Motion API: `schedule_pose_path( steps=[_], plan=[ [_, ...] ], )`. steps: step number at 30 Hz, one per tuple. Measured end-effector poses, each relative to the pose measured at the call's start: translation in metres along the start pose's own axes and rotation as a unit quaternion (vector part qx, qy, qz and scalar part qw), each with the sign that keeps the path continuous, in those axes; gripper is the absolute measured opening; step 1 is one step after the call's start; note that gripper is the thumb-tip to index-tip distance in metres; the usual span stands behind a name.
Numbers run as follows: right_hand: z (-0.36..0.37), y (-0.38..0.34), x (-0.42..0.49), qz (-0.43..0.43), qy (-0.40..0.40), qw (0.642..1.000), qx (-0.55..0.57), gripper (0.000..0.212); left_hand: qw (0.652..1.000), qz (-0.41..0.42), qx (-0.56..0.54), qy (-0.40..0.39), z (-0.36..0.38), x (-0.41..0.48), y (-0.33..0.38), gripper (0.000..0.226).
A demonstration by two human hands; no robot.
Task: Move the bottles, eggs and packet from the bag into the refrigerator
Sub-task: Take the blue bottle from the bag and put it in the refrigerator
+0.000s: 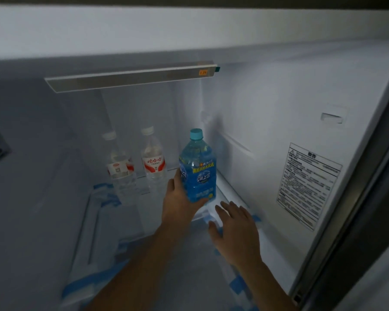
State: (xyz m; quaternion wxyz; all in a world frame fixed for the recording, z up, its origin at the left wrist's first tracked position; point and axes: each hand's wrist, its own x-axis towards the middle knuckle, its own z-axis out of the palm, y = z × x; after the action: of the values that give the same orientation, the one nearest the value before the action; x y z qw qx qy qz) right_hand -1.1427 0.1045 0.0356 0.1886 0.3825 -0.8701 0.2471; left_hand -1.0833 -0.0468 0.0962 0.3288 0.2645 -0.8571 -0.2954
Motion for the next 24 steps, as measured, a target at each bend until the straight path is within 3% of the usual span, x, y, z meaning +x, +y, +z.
schedule_pose_path(
  steps=[9, 24],
  plan=[
    [0.0, 0.0, 0.0, 0.0, -0.008, 1.0, -0.013, 0.054, 0.994, -0.076, -0.078, 0.001, 0.017, 0.033, -0.003, 0.063],
    [-0.008, -0.003, 0.0, 0.005, -0.033, 0.999, -0.007, 0.053, 0.997, -0.05, 0.03, -0.057, 0.022, 0.044, -0.017, 0.082]
  ],
)
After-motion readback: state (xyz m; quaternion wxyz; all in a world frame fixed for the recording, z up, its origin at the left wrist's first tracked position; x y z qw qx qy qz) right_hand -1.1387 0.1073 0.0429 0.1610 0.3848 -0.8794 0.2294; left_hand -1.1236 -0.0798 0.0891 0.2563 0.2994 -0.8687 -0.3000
